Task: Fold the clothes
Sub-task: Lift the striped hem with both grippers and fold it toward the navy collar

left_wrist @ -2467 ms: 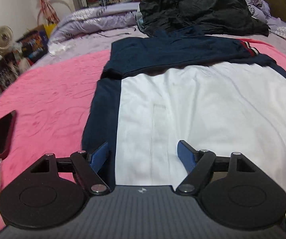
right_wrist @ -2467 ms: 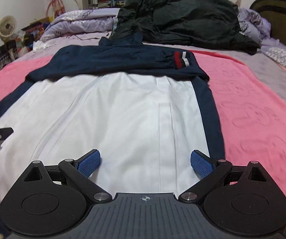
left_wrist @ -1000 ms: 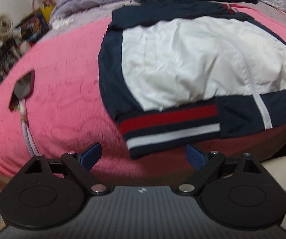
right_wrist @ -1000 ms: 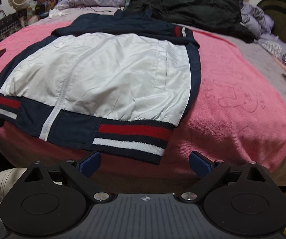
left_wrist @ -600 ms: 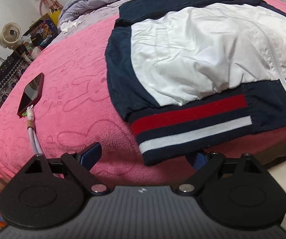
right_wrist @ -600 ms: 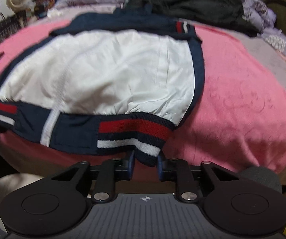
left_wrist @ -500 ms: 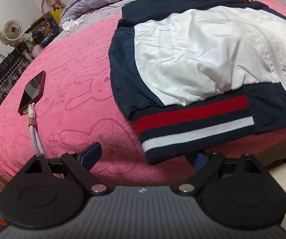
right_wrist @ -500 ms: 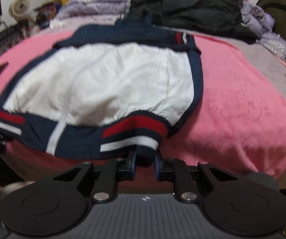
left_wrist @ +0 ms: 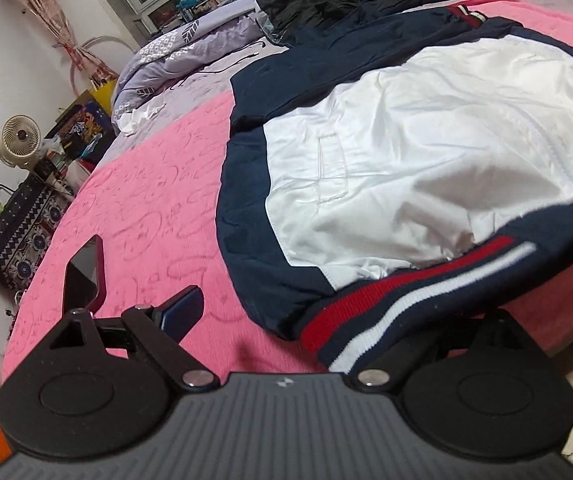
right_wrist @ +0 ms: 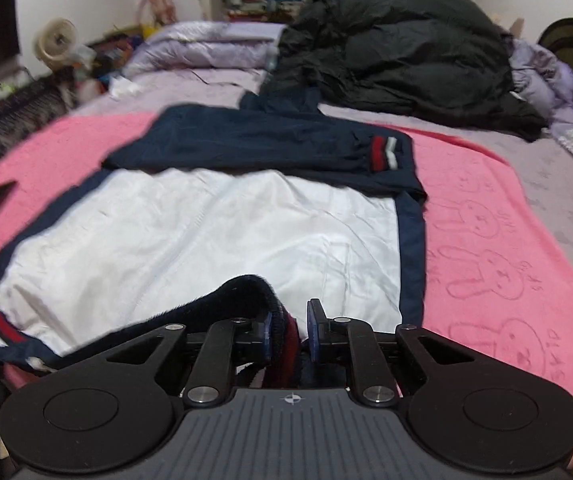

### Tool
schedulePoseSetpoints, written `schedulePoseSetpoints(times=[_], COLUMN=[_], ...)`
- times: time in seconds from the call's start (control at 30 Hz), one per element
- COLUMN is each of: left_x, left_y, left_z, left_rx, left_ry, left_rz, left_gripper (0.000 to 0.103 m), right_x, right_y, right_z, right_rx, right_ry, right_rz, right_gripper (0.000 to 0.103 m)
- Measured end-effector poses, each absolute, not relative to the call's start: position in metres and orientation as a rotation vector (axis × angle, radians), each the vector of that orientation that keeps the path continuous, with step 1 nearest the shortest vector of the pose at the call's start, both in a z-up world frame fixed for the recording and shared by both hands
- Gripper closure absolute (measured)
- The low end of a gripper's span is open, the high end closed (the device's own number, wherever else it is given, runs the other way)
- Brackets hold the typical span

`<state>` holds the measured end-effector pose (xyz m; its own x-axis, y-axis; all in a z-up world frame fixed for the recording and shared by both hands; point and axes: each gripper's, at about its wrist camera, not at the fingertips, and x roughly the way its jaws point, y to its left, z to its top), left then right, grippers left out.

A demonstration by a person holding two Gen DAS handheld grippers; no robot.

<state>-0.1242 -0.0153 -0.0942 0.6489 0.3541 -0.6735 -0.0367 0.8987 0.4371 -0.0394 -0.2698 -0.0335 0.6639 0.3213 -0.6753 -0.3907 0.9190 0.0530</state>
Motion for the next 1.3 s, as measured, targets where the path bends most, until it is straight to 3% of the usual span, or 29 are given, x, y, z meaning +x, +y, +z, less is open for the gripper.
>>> schedulePoseSetpoints(times=[0.07,0.13,0.27,0.3,0.33,0.37,0.43,0.63,0.83,1.0,1.03,1.07,1.13,1.3], left_x=[-0.122,-0.121,-0.122,-0.123,-0.125,-0.129,-0.136,-0.119,-0.070,-0.055,-0.053,-0.050,-0.042,0.000], left_y=[-0.011,-0.007,-0.006,-0.007,-0.008,-0.008,-0.010,-0.007,0.001,0.012,0.015,0.020,0.029,0.042], left_z=[-0.092,-0.089,-0.079,-0.076,-0.072,-0.066,-0.053,-0.019,-0.013,-0.020,-0.023,-0.027,-0.035,-0.054], left_rx=[0.381,0.355,0.320,0.318,0.315,0.308,0.299,0.355,0.414,0.466,0.460,0.443,0.388,0.242], left_ry=[0.850,0.860,0.849,0.841,0.832,0.819,0.788,0.633,0.521,0.501,0.514,0.525,0.554,0.692], left_rz=[0.225,0.226,0.239,0.244,0.250,0.257,0.269,0.264,0.264,0.075,0.037,-0.006,-0.082,-0.189], left_gripper=[0.009,0.009,0.009,0.009,0.009,0.009,0.009,0.005,0.007,0.006,0.006,0.006,0.006,0.005], right_x=[-0.050,-0.064,-0.088,-0.093,-0.096,-0.098,-0.100,-0.043,0.076,0.121,0.115,0.106,0.089,0.055], right_y=[-0.281,-0.289,-0.295,-0.293,-0.291,-0.289,-0.288,-0.291,-0.288,-0.300,-0.310,-0.320,-0.334,-0.326], right_z=[-0.026,-0.022,-0.033,-0.039,-0.044,-0.048,-0.045,-0.004,-0.021,-0.037,-0.034,-0.031,-0.028,-0.043], right_rx=[-0.160,-0.255,-0.399,-0.423,-0.423,-0.405,-0.318,-0.080,0.175,0.268,0.306,0.335,0.293,-0.035], right_ry=[0.700,0.673,0.695,0.698,0.701,0.709,0.707,0.668,0.755,0.831,0.793,0.748,0.720,0.802], right_rz=[0.441,0.441,0.437,0.421,0.406,0.396,0.380,0.328,0.175,0.223,0.268,0.314,0.394,0.507], right_gripper=[0.050,0.039,0.039,0.041,0.057,0.080,0.093,0.093,0.093,0.087,0.077,0.058,0.039,0.038])
